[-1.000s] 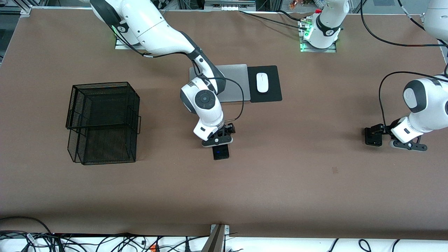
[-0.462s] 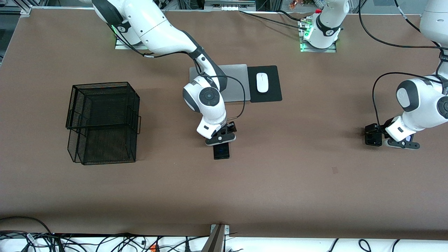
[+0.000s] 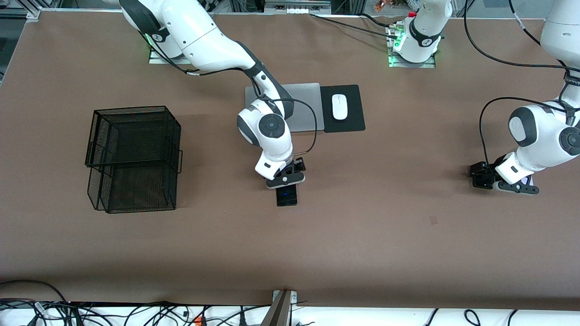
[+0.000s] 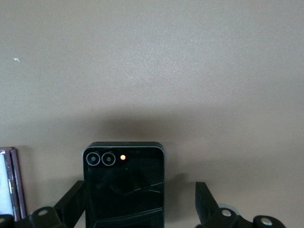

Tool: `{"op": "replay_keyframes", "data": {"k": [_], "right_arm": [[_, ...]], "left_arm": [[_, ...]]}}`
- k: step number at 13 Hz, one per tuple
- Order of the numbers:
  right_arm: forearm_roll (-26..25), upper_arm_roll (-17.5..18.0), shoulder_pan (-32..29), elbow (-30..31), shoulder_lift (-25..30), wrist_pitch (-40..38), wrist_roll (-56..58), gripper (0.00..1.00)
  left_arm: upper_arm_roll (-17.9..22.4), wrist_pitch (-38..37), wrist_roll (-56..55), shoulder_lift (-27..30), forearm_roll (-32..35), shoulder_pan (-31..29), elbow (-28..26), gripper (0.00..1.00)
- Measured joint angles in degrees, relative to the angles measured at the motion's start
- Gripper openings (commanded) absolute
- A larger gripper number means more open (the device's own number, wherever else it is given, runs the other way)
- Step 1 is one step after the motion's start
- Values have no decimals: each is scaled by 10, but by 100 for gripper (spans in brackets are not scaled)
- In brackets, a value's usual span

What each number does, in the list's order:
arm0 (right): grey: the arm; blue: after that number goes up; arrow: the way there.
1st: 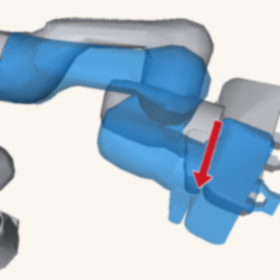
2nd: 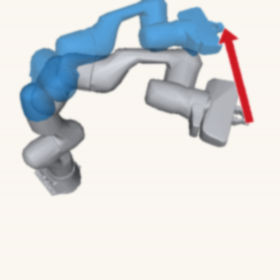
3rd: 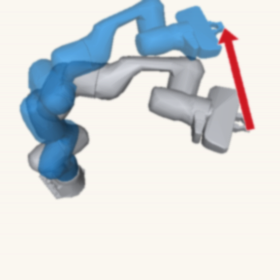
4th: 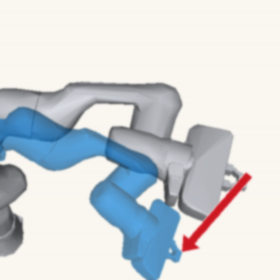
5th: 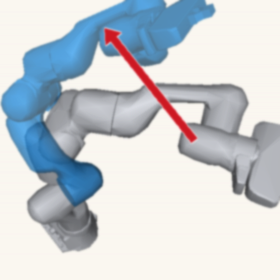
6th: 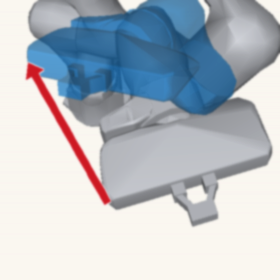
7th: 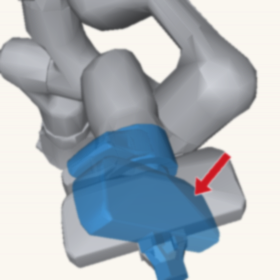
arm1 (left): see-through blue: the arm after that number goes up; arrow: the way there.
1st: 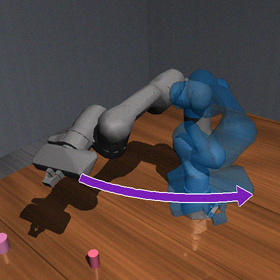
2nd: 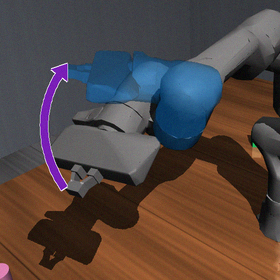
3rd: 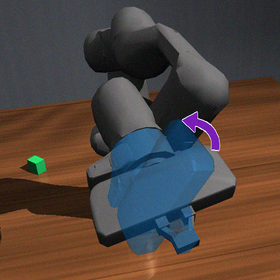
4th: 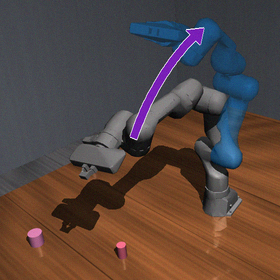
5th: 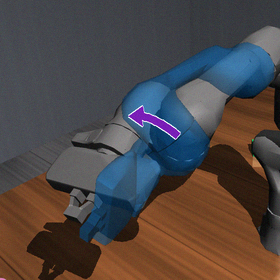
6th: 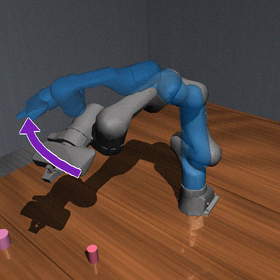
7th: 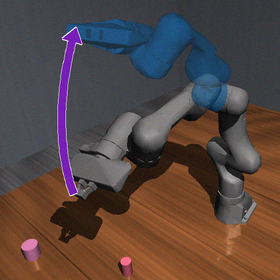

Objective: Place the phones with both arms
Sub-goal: 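Grasp the black phone with the right gripper while the left gripper grasps the flip phone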

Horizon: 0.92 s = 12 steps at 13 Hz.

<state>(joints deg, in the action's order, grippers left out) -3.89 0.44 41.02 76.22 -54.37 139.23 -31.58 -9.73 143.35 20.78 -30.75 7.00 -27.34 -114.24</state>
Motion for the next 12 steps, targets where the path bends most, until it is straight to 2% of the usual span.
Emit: {"op": "replay_keyframes", "data": {"k": [3, 5, 6, 7, 8, 9, 10, 12], "right_arm": [[0, 0, 0, 0, 0, 0, 0, 98], [0, -1, 0, 0, 0, 0, 0, 83], [0, -3, 0, 0, 0, 0, 0, 71], [0, -4, 0, 0, 0, 0, -1, 49], [0, -4, -1, 0, 0, 0, -1, 32], [0, -4, -1, 0, 1, -1, -1, 19], [0, -4, -1, 0, 1, 0, -1, 14], [0, -7, -1, -3, 1, 0, -1, 14]], "left_arm": [[0, 5, 1, -3, 1, -2, 0, 100], [0, 7, 2, -5, 18, -7, 2, 100], [1, 7, 2, -6, 24, -10, 4, 100], [1, 8, 2, -7, 27, -11, 5, 100], [1, 12, 2, -8, 29, -12, 6, 100], [1, 18, 2, -11, 30, -12, 6, 100], [1, 24, 2, -16, 30, -12, 6, 100], [1, 31, 2, -25, 30, -12, 7, 100]]}}
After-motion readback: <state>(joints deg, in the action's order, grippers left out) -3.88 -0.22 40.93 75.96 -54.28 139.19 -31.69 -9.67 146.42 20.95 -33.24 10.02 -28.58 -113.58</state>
